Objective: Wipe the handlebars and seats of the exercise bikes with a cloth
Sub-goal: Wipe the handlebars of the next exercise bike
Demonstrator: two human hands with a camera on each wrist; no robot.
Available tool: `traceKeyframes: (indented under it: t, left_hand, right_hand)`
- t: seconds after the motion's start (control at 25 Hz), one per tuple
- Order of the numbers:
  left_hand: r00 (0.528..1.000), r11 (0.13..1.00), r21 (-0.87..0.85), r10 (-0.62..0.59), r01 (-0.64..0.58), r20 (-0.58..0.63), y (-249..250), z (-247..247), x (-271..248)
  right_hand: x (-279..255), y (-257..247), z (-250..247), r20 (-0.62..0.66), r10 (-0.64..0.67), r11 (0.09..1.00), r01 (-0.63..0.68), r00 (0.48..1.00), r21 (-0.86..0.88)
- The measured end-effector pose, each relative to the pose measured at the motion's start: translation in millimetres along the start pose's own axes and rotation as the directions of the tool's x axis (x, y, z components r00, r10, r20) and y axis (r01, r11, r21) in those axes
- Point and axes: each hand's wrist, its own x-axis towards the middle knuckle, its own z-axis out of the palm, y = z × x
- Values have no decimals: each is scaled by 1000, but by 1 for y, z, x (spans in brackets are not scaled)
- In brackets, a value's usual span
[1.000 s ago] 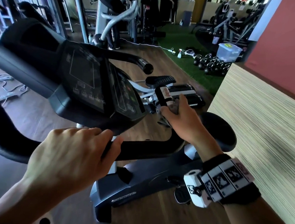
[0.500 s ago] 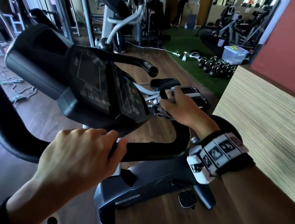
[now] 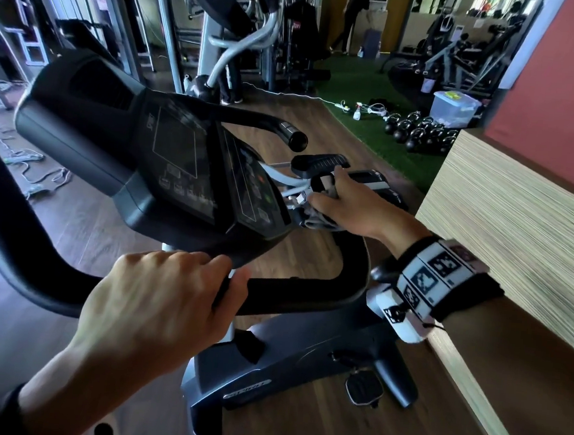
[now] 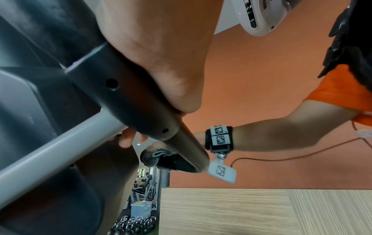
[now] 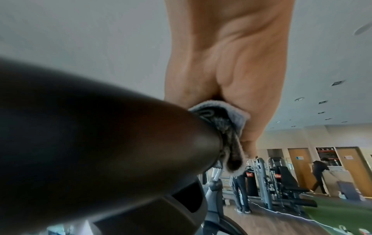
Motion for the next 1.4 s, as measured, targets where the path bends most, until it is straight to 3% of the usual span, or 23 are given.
traceKeyframes:
  t: [0.2,0.4,0.56,0.72,0.84,1.0,1.4]
  left_hand:
    - [1000,1000,16,7,-7,-10,1,-3,0]
    - [1000,999,32,-1,1,21,0,-3,-2]
    - [1000,1000,16,4,-4,8,1,-3,0]
    - [1000,1000,10,11,-11,2,1,-3,0]
    - [1000,1000,21,14,-14,7,1,-4,-1]
    - [1000,1000,23,14,-14,-2,1,-2,-3]
    - [998,999,-2,44,-45,-38,0,0,-3]
  right_hand:
    - [18,-22,-9,-19,19,1000,-19,1000,-6]
    - [-37,-1,6,-33,-12,996,15,999,87]
    - [-72,16,25,-71,65,971,-47,995,236]
    - [-41,-1,6,0,85,995,-85,996,48]
    - [-19,-6,3,-64,57,997,-54,996,53]
    - [-36,3,18,-159,10,999,-2,987,48]
    - [-83,13,48,-310,214,933,-100,926,347]
